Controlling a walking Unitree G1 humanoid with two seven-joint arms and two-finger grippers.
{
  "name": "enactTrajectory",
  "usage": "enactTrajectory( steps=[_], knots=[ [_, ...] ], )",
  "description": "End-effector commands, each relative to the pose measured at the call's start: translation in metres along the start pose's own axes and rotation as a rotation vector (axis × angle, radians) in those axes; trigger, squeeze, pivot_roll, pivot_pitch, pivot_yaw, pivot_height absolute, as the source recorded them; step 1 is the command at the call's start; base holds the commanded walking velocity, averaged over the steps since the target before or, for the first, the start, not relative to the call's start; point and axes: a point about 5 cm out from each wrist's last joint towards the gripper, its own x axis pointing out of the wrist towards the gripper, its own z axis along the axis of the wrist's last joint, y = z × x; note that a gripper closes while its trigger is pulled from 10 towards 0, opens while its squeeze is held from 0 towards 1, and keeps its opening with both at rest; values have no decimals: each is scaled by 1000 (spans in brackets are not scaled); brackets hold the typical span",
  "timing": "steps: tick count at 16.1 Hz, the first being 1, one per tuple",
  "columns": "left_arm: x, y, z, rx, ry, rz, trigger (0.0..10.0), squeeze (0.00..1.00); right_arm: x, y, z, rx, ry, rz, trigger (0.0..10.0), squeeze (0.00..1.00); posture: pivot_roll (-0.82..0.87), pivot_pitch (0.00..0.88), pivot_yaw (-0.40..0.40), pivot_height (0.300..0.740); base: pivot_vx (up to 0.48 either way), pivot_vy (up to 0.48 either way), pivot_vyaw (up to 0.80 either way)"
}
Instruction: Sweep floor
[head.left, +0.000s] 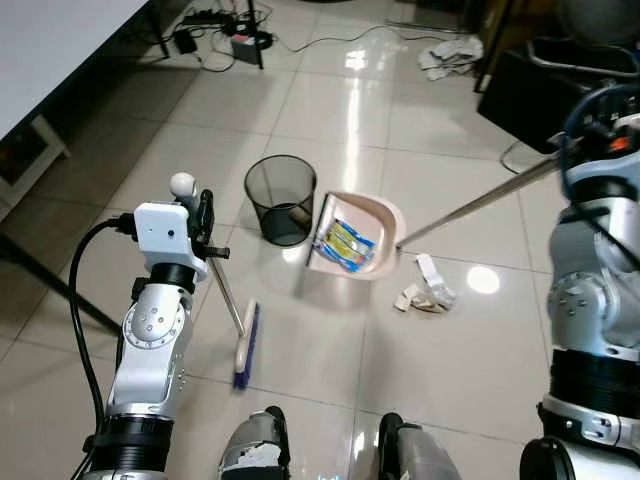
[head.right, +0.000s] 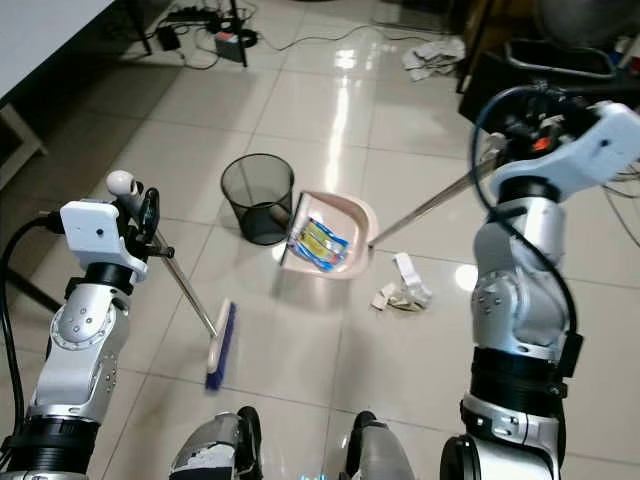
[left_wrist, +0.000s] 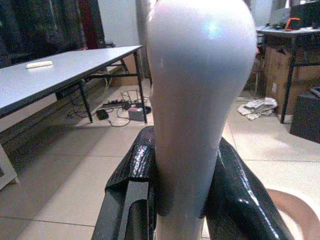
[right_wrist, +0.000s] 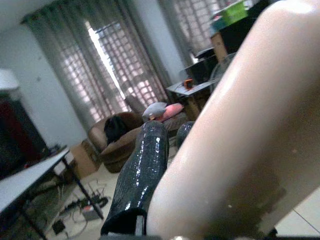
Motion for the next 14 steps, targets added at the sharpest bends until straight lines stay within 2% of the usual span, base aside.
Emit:
enactTrajectory(
  steps=[1,4,14],
  knots=[
    [-1,5,8,13,-34,23,10000,0,3,5,21,42,-83,12,10000,0,1,92,51,740,0,0,0],
    [-2,2,10,0,-33,20,10000,0,6,0,29,15,-72,16,10000,0,9,85,49,740,269,0,0],
    [-5,-7,10,-14,-27,-1,10000,0,11,4,32,12,-70,34,10000,0,7,78,49,740,306,0,0]
  ],
)
